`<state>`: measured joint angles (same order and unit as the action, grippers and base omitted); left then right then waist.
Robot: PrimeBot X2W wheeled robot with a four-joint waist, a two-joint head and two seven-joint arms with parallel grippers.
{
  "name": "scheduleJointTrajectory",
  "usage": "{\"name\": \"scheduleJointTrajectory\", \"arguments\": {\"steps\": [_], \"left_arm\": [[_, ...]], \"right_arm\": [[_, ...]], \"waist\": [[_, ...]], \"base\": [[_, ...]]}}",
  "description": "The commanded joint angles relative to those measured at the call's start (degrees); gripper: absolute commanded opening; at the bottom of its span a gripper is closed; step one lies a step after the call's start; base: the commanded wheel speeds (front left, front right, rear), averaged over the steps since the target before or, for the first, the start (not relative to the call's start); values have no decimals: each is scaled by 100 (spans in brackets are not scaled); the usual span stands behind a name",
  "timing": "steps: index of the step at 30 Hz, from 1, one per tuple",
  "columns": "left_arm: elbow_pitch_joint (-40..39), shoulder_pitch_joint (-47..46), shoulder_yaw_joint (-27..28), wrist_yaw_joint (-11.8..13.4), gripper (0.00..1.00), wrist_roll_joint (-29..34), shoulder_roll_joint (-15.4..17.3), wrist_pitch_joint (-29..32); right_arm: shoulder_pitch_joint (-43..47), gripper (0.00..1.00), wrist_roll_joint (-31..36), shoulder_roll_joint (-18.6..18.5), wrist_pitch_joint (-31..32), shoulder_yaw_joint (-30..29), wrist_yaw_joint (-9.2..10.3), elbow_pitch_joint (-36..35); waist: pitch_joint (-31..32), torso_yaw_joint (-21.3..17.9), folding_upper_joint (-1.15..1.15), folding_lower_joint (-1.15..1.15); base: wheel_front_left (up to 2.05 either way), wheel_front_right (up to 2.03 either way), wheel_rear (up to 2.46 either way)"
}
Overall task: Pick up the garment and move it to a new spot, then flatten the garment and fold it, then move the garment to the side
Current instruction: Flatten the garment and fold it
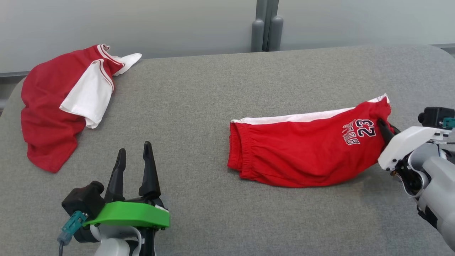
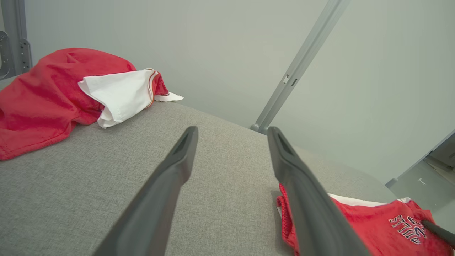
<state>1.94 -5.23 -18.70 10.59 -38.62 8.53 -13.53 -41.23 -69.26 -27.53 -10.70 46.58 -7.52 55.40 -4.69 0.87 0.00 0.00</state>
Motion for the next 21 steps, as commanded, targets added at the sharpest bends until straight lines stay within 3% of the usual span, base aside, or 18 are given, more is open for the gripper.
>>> {"name": "scheduleJointTrajectory", "arguments": {"steps": [1, 9, 21], "left_arm": [[1, 92, 16, -1, 100, 5, 9, -34], [45, 126, 27, -49, 100, -43, -88, -77], [56, 115, 73, -116, 100, -88, -171, -120]], "right_arm": [[-73, 0, 67, 11, 10, 25, 6, -58], [-376, 0, 433, 180, 225, 285, 6, -507], [-641, 0, 1075, 977, 712, 510, 4, -857]], "waist": [[22, 5, 0, 0], [160, 29, 0, 0], [207, 222, 0, 0]], "base": [[0, 0, 0], [0, 0, 0], [0, 0, 0]]}}
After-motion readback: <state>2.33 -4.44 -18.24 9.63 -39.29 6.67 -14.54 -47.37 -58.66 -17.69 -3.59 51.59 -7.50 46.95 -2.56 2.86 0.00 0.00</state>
